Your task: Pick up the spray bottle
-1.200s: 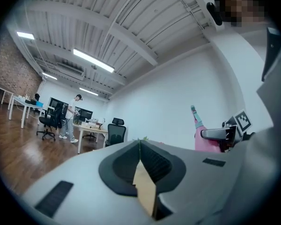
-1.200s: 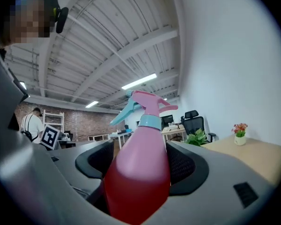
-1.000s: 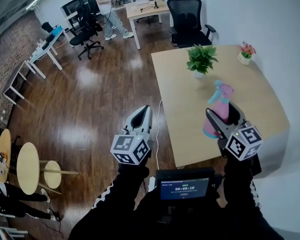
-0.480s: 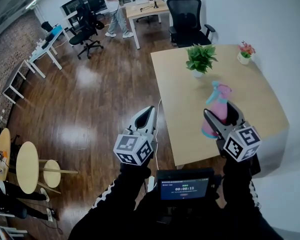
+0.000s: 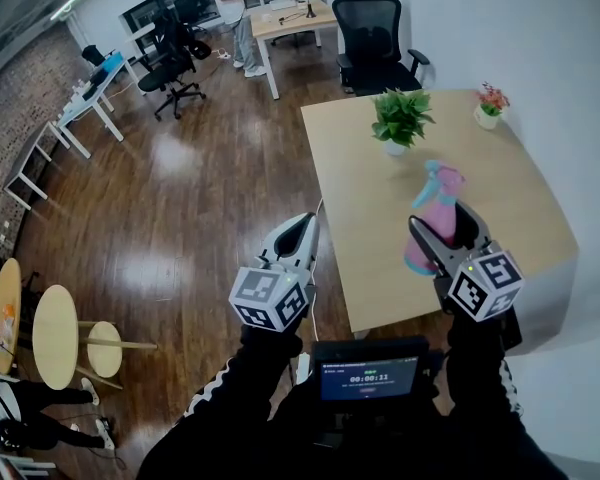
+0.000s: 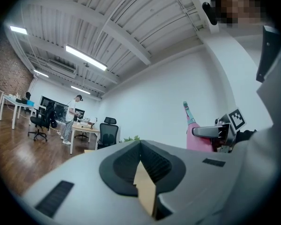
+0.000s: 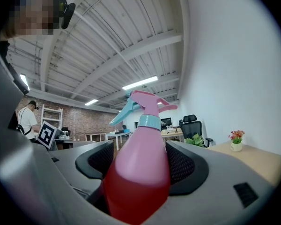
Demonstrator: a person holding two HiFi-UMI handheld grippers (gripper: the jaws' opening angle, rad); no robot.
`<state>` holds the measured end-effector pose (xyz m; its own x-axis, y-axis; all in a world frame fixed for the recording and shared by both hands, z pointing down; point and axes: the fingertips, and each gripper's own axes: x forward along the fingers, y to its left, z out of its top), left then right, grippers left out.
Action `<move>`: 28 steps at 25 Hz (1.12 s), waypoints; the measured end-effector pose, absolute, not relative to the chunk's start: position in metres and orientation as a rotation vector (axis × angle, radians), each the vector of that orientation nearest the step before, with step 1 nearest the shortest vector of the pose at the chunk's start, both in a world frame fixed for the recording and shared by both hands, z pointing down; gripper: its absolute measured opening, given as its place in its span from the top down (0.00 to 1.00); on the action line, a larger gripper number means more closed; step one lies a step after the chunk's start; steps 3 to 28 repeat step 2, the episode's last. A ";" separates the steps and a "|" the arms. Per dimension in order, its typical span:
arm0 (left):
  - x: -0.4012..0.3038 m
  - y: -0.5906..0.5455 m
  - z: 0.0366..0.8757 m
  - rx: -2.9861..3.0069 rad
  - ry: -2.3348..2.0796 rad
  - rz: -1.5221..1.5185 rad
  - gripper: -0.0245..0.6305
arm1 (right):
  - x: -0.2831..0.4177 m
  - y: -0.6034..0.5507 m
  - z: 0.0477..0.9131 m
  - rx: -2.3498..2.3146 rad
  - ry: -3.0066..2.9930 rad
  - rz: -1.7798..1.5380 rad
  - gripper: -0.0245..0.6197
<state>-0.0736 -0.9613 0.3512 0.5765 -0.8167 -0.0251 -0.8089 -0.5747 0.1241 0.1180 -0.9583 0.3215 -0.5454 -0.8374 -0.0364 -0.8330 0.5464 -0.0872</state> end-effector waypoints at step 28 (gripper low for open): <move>-0.073 -0.960 0.349 2.717 -1.382 -0.119 0.96 | 0.117 -0.958 0.321 -1.462 2.698 -0.087 0.44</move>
